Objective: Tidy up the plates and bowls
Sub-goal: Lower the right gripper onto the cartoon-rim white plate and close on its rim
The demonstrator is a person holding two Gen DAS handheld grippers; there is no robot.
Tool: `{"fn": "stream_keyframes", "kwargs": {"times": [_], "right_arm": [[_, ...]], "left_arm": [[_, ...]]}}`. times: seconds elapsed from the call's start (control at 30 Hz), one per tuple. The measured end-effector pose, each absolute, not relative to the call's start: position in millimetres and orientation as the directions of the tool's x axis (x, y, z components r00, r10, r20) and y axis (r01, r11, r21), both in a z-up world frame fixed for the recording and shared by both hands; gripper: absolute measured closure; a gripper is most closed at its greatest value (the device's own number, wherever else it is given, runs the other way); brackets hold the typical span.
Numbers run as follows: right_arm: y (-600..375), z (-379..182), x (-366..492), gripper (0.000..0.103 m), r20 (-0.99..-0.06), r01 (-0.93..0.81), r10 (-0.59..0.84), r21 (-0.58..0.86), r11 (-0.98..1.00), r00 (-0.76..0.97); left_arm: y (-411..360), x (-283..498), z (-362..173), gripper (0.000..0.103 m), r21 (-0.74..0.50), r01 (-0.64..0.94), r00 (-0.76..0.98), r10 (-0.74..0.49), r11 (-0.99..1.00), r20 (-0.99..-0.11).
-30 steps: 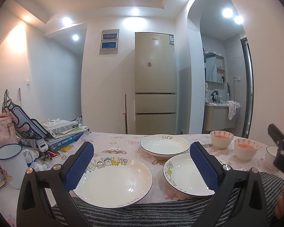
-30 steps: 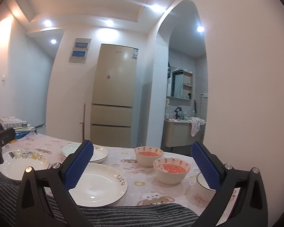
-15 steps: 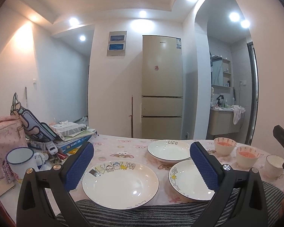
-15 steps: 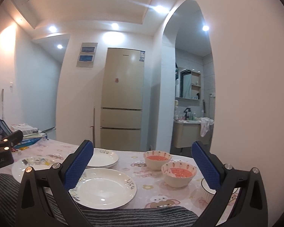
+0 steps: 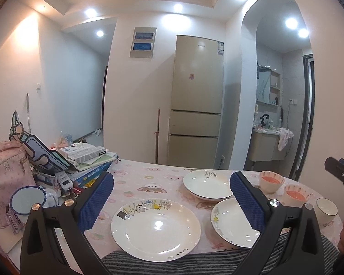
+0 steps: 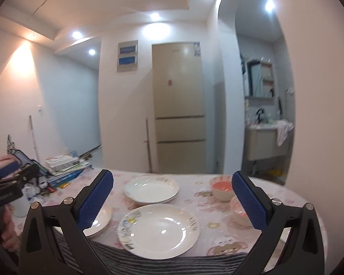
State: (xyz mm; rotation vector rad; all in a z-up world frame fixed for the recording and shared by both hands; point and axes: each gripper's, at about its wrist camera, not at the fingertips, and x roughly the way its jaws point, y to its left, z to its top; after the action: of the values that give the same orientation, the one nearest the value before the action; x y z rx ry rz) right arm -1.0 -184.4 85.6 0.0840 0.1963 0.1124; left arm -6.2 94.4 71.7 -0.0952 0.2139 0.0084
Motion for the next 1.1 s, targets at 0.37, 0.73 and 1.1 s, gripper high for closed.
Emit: {"fn": "stream_keyframes", "kwargs": {"times": [0.37, 0.73, 1.1], "right_arm": [[-161, 114, 98, 0.0, -0.384, -0.136, 0.238, 0.275, 0.952, 0.892], [-71, 61, 176, 0.03, -0.582, -0.264, 0.416, 0.331, 0.906, 0.699], [-39, -31, 219, 0.07, -0.755, -0.303, 0.414, 0.294, 0.907, 0.509]], "left_arm": [[155, 38, 80, 0.006, -0.213, -0.07, 0.945, -0.003, 0.975, -0.327], [223, 93, -2, 0.028, -0.462, -0.189, 0.852, -0.09, 0.867, -0.516], [225, 117, -52, 0.055, -0.453, -0.242, 0.74, -0.139, 0.858, -0.658]]}}
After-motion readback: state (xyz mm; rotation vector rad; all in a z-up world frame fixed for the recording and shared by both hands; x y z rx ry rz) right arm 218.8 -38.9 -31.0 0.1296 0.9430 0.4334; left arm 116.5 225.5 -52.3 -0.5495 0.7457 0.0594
